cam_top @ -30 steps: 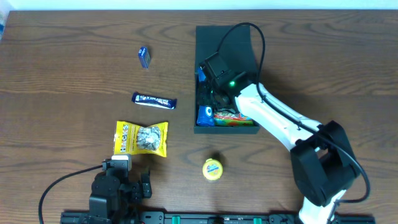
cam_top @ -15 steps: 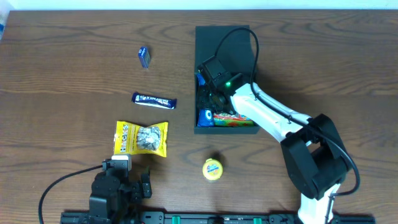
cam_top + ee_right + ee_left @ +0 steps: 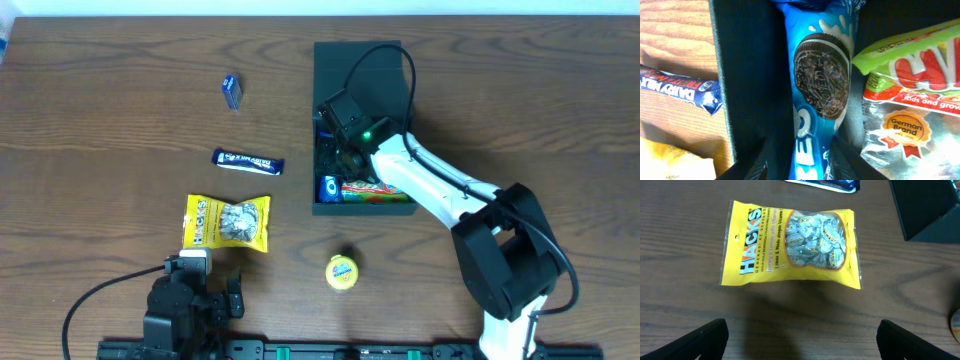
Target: Pack container
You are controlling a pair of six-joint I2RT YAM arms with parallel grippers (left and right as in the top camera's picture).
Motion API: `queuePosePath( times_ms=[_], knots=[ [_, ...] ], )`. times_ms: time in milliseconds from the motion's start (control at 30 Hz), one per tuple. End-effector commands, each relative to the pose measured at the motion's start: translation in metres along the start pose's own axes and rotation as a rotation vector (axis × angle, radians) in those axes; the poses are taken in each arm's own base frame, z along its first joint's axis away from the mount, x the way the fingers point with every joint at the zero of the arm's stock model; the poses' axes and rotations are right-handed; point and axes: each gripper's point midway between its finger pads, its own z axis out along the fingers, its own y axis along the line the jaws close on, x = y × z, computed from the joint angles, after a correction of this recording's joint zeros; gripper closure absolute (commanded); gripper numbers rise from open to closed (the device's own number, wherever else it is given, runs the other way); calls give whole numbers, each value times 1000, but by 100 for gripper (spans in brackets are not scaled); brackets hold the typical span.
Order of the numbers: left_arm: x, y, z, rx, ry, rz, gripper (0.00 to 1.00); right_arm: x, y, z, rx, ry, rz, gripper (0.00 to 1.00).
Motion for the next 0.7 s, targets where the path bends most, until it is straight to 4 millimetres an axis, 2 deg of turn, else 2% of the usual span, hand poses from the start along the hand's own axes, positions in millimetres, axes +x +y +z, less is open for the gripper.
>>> queuePosePath(
  times_ms=[0, 167, 267, 433, 667],
  knots=[
    [16, 8, 4, -40, 55, -2, 4, -3, 16, -17, -46, -29, -67, 53],
    [16, 8, 4, -40, 55, -2, 4, -28, 28, -72, -91, -169, -213, 36],
    [16, 8, 4, -40, 55, -2, 4, -46, 25, -114, -41, -305, -287, 27],
    [16, 8, 4, -40, 55, -2, 4, -66, 2, -178, 73, -472, -340, 14],
    [16, 8, 4, -40, 55, -2, 4, -69, -47, -230, 148, -553, -265, 5]
  ],
)
